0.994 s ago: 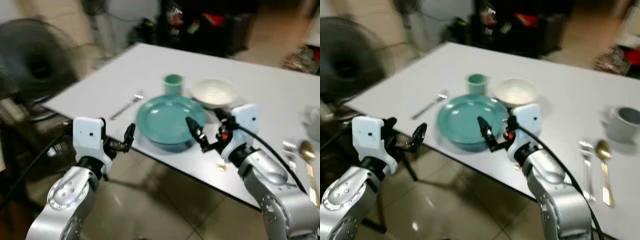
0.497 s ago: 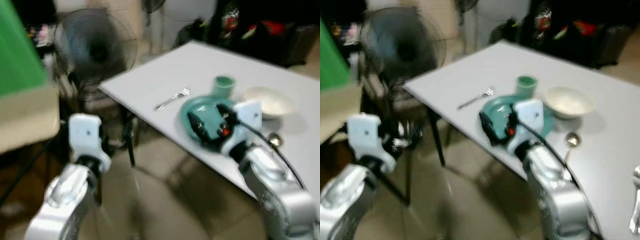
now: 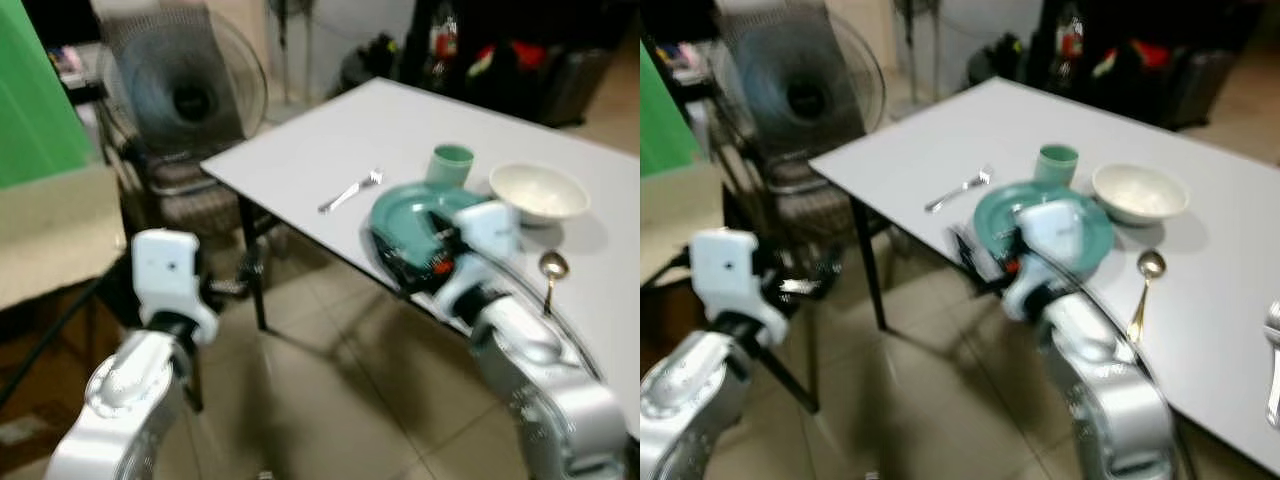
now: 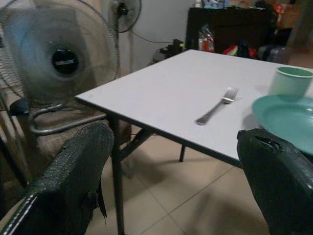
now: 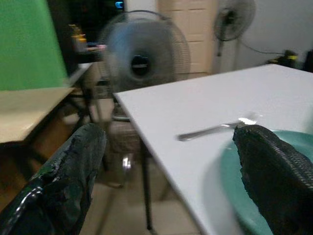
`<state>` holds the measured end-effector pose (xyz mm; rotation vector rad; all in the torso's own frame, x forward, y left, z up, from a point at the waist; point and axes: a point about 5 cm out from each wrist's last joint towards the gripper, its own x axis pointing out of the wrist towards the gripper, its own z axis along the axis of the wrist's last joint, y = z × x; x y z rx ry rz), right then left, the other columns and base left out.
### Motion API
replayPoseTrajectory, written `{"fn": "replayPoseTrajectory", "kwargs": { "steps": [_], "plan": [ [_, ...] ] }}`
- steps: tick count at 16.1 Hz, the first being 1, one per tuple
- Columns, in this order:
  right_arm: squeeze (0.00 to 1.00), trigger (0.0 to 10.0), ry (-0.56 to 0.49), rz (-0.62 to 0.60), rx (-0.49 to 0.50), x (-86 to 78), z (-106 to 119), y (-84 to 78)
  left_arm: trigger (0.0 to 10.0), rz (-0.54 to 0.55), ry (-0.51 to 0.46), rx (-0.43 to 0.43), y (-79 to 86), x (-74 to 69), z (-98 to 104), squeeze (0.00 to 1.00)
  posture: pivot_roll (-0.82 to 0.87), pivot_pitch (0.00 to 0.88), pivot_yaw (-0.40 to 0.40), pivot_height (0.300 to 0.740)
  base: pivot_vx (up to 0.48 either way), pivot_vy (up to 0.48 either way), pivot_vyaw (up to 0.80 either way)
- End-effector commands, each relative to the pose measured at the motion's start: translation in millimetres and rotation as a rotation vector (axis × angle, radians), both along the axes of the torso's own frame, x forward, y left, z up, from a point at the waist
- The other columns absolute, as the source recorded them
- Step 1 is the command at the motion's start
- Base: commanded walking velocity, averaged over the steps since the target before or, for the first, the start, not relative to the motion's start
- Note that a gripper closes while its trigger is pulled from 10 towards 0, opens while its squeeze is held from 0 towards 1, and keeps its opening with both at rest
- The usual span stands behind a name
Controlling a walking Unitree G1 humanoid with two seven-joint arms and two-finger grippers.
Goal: Setting the table
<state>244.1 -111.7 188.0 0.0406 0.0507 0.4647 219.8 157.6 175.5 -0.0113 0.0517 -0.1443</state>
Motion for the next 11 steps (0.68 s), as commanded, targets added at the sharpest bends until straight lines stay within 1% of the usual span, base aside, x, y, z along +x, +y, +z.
{"fn": "replayPoseTrajectory", "kwargs": {
  "steps": [1, 6, 8, 11],
  "plan": [
    [0.0, 10.0, -0.015, -0.011, -0.014, 1.3, 1.5, -4.4, 10.0, -0.005, 0.001, 0.0, -2.0, -0.5, 0.1, 0.0, -0.06, 0.021, 0.028, 0.74, 0.0, 0.352, 0.8],
    [0.0, 10.0, -0.013, -0.003, -0.011, 1.9, 1.6, -2.8, 10.0, -0.001, 0.001, 0.002, -0.5, -1.3, 0.0, 0.0, -0.06, 0.02, 0.021, 0.74, 0.0, 0.354, 0.8],
    [0.0, 10.0, -0.002, -0.031, 0.021, 2.9, 1.3, -6.5, 10.0, 0.002, 0.003, 0.006, 0.8, -1.2, -0.4, 0.0, -0.06, 0.021, 0.023, 0.74, 0.0, 0.354, 0.0],
    [0.0, 10.0, 0.007, -0.035, 0.027, 3.1, 0.0, -6.9, 10.0, 0.003, 0.005, 0.013, 2.6, -0.4, -0.8, 0.0, -0.05, 0.015, 0.028, 0.74, 0.0, 0.351, 0.0]
  ]
}}
